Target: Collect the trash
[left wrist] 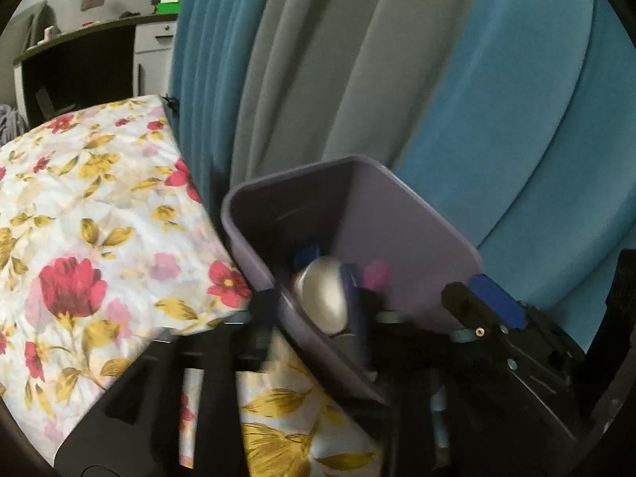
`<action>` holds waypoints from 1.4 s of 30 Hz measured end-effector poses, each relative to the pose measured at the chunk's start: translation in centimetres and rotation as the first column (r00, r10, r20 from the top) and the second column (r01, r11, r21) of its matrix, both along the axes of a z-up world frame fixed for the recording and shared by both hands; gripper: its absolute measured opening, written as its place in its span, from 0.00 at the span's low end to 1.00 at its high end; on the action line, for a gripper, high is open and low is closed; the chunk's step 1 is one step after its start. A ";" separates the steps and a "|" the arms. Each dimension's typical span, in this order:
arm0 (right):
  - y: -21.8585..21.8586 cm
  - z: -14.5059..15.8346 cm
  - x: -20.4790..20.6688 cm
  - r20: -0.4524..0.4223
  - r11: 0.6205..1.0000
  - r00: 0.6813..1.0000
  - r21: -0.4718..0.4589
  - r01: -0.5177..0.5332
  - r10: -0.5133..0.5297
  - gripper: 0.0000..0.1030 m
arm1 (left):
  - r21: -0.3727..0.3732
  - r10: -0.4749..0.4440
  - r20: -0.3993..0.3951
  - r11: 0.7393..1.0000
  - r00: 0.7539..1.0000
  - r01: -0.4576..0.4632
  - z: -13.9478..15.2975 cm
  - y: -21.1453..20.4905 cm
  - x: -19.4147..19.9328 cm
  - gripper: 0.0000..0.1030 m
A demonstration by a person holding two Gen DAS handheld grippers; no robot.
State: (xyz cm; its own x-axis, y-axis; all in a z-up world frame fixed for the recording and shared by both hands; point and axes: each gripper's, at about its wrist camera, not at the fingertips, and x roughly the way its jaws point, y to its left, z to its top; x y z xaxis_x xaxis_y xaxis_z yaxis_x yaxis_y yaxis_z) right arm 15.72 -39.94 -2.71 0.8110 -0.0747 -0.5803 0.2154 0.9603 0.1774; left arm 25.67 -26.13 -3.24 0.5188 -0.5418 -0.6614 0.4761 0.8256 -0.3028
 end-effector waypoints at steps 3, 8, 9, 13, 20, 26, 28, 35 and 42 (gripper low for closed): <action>-0.1 -0.1 -0.5 -0.007 1.000 1.000 -0.012 0.014 -0.014 0.65 | 0.016 0.068 0.044 0.997 0.997 -0.069 0.3 1.6 -0.8 0.79; 1.3 0.2 -1.1 0.022 0.998 0.999 -0.057 0.041 -0.040 0.85 | 0.087 0.171 0.129 0.979 0.977 -0.183 0.4 4.7 -2.4 0.90; 1.8 0.2 -1.1 0.018 0.997 0.999 -0.066 0.044 -0.043 0.86 | 0.099 0.188 0.138 0.974 0.973 -0.202 0.3 5.4 -2.8 0.91; 3.2 0.1 -0.6 0.006 0.995 0.999 -0.098 0.036 -0.036 0.89 | 0.123 0.224 0.168 0.961 0.960 -0.246 0.3 7.6 -4.0 0.93; 5.7 0.3 -1.1 0.009 0.990 0.999 -0.137 0.041 -0.040 0.92 | 0.141 0.253 0.226 0.947 0.941 -0.288 0.9 10.2 -6.3 0.94; 8.0 0.9 -2.8 0.032 0.981 0.999 -0.186 0.047 -0.042 0.92 | 0.160 0.262 0.286 0.935 0.922 -0.315 1.7 12.2 -9.0 0.94; 8.7 1.1 -3.5 0.036 0.980 0.999 -0.193 0.047 -0.041 0.92 | 0.146 0.275 0.294 0.934 0.915 -0.327 2.0 13.3 -10.0 0.94; 12.2 1.7 -6.3 0.070 0.970 0.997 -0.241 0.039 -0.023 0.93 | 0.118 0.320 0.303 0.922 0.897 -0.369 2.5 16.9 -13.4 0.94; 16.0 1.9 -8.9 0.102 0.960 0.995 -0.278 0.020 0.009 0.94 | 0.129 0.366 0.325 0.896 0.872 -0.424 2.2 20.4 -16.7 0.94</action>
